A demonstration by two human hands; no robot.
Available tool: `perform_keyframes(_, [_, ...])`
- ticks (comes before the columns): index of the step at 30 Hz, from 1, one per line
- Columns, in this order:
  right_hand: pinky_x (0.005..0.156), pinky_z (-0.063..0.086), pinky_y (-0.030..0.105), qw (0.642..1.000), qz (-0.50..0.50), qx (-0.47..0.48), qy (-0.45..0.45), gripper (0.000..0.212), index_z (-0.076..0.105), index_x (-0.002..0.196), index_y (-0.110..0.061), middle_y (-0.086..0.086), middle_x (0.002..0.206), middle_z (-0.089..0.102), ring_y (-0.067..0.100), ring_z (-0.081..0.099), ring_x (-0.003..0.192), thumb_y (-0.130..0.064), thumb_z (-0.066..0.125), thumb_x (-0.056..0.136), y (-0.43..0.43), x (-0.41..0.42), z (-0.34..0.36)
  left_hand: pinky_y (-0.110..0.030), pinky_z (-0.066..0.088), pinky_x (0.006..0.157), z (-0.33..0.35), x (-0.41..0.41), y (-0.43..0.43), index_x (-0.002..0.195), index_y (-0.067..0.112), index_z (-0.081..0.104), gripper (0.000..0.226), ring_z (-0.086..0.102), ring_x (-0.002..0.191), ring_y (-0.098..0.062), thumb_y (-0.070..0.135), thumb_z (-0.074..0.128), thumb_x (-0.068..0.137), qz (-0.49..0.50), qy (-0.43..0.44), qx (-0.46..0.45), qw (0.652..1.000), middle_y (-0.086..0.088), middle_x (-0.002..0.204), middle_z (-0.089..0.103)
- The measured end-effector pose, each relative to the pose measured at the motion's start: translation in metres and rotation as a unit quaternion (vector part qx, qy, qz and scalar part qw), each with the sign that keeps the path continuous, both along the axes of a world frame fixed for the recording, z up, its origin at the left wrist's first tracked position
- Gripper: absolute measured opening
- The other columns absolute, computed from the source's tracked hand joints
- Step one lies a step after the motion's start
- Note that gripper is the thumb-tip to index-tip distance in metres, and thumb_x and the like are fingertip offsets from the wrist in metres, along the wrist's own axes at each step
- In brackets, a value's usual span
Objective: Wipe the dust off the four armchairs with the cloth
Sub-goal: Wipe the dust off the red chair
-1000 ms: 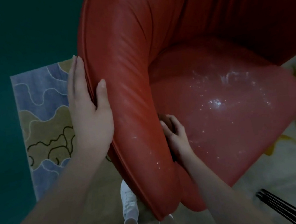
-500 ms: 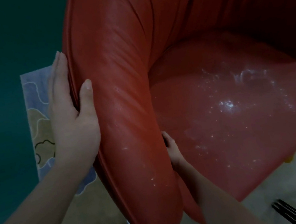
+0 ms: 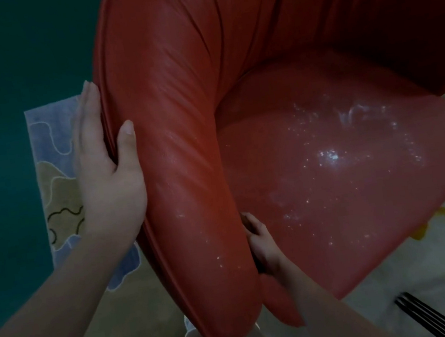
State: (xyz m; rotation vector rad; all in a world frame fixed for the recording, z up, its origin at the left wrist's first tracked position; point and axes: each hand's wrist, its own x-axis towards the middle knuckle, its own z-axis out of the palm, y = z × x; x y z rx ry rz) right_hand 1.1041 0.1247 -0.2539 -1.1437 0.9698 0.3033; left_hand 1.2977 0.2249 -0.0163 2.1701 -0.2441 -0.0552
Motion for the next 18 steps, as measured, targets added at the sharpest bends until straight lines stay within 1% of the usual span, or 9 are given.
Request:
perform_keyframes(3, [0.098, 0.052, 0.05, 1.0, -0.025, 0.005, 0.004, 0.06, 0.062, 0.123, -0.025, 0.018, 0.133, 0.058, 0.035, 0.059, 0.119, -0.061, 0.073, 0.077, -0.002, -0.001, 0.025, -0.039, 0.021, 0.122, -0.001, 0.0, 0.0, 0.155, 0.022, 0.025, 0.054, 0.025, 0.146, -0.006, 0.03, 0.042, 0.104, 0.003, 0.005, -0.009, 1.0, 0.006, 0.159, 0.029])
perform_keyframes(4, [0.094, 0.055, 0.046, 0.999, -0.035, 0.01, -0.001, 0.054, 0.062, 0.123, -0.021, 0.018, 0.13, 0.059, 0.032, 0.062, 0.115, -0.054, 0.073, 0.081, -0.004, -0.001, 0.031, -0.038, 0.022, 0.122, -0.001, 0.0, 0.0, 0.155, 0.023, 0.025, 0.054, 0.026, 0.146, -0.006, 0.03, 0.041, 0.104, 0.003, 0.006, -0.01, 1.0, 0.007, 0.159, 0.029])
perform_keyframes(6, [0.086, 0.056, 0.04, 0.999, -0.043, 0.012, -0.027, 0.033, 0.064, 0.118, -0.016, 0.015, 0.117, 0.067, 0.025, 0.066, 0.101, -0.036, 0.067, 0.092, -0.005, 0.0, 0.05, -0.033, 0.02, 0.122, 0.002, 0.0, -0.001, 0.155, 0.024, 0.024, 0.053, 0.024, 0.146, -0.003, 0.028, 0.041, 0.105, 0.003, 0.011, -0.004, 1.0, 0.008, 0.16, 0.027])
perform_keyframes(9, [0.094, 0.054, 0.047, 0.998, -0.053, -0.005, -0.036, 0.032, 0.064, 0.116, -0.018, 0.016, 0.117, 0.067, 0.032, 0.065, 0.107, -0.038, 0.067, 0.091, -0.007, 0.001, 0.079, -0.025, 0.015, 0.122, 0.004, 0.0, 0.0, 0.156, 0.024, 0.021, 0.053, 0.018, 0.146, 0.001, 0.028, 0.039, 0.106, -0.005, 0.02, 0.008, 1.0, 0.011, 0.162, 0.022])
perform_keyframes(10, [0.092, 0.054, 0.046, 0.997, -0.059, -0.007, -0.046, 0.028, 0.065, 0.115, -0.017, 0.015, 0.115, 0.068, 0.031, 0.066, 0.105, -0.035, 0.066, 0.093, -0.008, 0.001, 0.09, -0.022, 0.014, 0.122, 0.004, 0.0, 0.0, 0.156, 0.023, 0.02, 0.054, 0.017, 0.147, 0.002, 0.028, 0.039, 0.106, -0.008, 0.021, 0.004, 1.0, 0.011, 0.162, 0.021])
perform_keyframes(12, [0.083, 0.055, 0.036, 0.995, -0.067, -0.024, -0.065, 0.017, 0.065, 0.111, -0.014, 0.01, 0.105, 0.071, 0.024, 0.067, 0.096, -0.024, 0.061, 0.098, -0.009, 0.002, 0.11, -0.017, 0.011, 0.121, 0.001, 0.001, 0.0, 0.156, 0.022, 0.02, 0.054, 0.016, 0.147, 0.002, 0.027, 0.039, 0.106, -0.009, 0.018, -0.002, 1.0, 0.009, 0.162, 0.02])
perform_keyframes(14, [0.079, 0.053, 0.029, 0.993, -0.076, -0.053, -0.077, 0.013, 0.066, 0.108, -0.015, 0.004, 0.099, 0.072, 0.018, 0.068, 0.092, -0.02, 0.057, 0.099, -0.009, 0.004, 0.132, -0.017, 0.011, 0.12, -0.001, 0.001, 0.001, 0.156, 0.019, 0.021, 0.054, 0.017, 0.147, 0.0, 0.026, 0.04, 0.106, -0.011, 0.005, -0.001, 1.0, 0.006, 0.162, 0.021])
perform_keyframes(16, [0.084, 0.053, 0.032, 0.99, -0.083, -0.082, -0.085, 0.014, 0.067, 0.108, -0.02, 0.002, 0.1, 0.072, 0.018, 0.067, 0.095, -0.022, 0.055, 0.1, -0.007, 0.005, 0.151, -0.022, 0.012, 0.122, -0.001, 0.002, 0.001, 0.156, 0.019, 0.021, 0.054, 0.017, 0.147, -0.001, 0.027, 0.039, 0.106, -0.015, 0.004, -0.007, 1.0, 0.006, 0.162, 0.021])
perform_keyframes(18, [0.085, 0.054, 0.035, 0.986, -0.095, -0.103, -0.093, 0.014, 0.067, 0.107, -0.021, 0.002, 0.099, 0.071, 0.017, 0.067, 0.094, -0.023, 0.055, 0.101, -0.004, 0.006, 0.168, -0.021, 0.011, 0.122, -0.002, 0.002, 0.001, 0.156, 0.019, 0.021, 0.054, 0.016, 0.147, -0.002, 0.026, 0.039, 0.106, -0.015, 0.006, -0.008, 1.0, 0.006, 0.162, 0.021])
